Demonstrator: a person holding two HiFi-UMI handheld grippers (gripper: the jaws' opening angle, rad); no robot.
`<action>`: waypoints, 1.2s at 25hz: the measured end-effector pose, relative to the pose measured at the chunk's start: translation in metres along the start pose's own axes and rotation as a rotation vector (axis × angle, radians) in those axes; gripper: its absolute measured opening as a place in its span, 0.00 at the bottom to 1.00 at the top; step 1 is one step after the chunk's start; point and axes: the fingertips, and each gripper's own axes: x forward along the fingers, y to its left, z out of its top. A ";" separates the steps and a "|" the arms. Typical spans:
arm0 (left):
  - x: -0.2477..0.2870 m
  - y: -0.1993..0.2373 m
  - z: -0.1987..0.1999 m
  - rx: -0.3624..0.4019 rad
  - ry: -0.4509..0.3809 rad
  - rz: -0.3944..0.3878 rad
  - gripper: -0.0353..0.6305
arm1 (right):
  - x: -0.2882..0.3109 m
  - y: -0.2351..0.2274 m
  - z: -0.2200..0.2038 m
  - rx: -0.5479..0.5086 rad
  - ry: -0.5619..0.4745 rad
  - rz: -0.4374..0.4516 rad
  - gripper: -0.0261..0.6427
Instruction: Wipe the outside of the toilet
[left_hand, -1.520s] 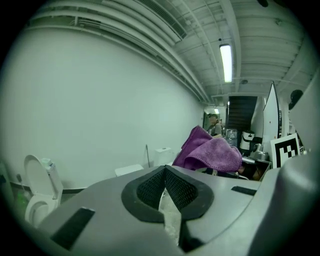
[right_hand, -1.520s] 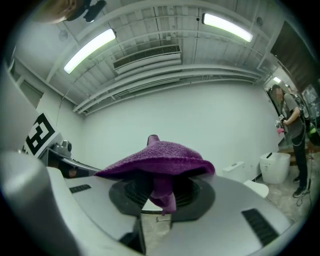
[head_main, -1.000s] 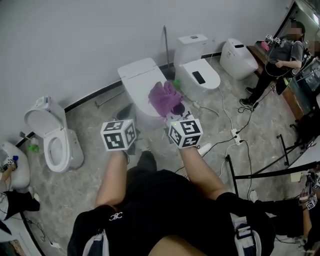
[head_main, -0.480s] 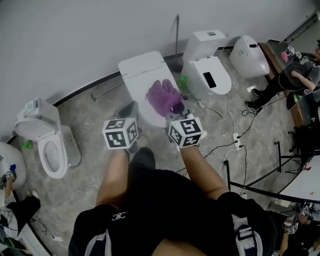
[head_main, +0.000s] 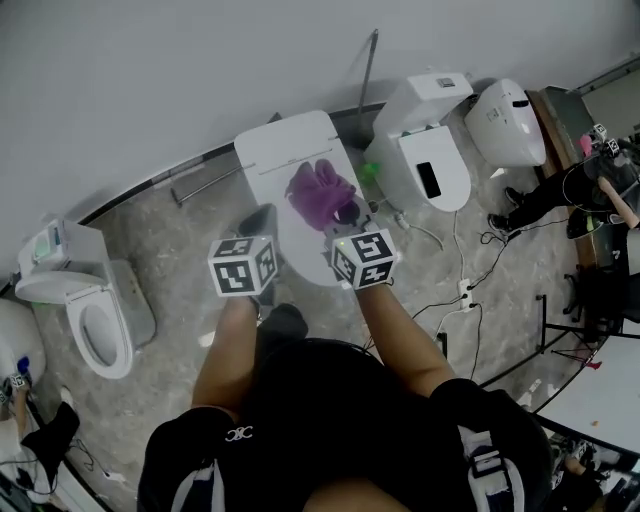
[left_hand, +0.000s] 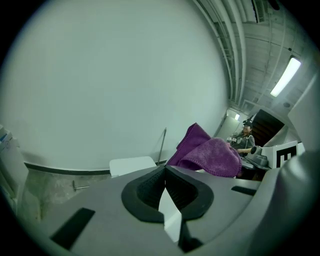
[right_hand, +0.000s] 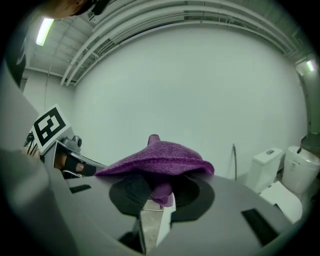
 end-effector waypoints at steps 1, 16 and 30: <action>0.006 0.010 0.004 -0.009 0.004 0.005 0.06 | 0.013 -0.002 -0.002 0.000 0.014 0.004 0.16; 0.067 0.121 -0.008 -0.189 0.032 0.174 0.06 | 0.186 -0.009 -0.079 -0.066 0.243 0.210 0.16; 0.166 0.219 -0.076 -0.374 0.023 0.303 0.06 | 0.383 -0.036 -0.243 -0.242 0.454 0.380 0.16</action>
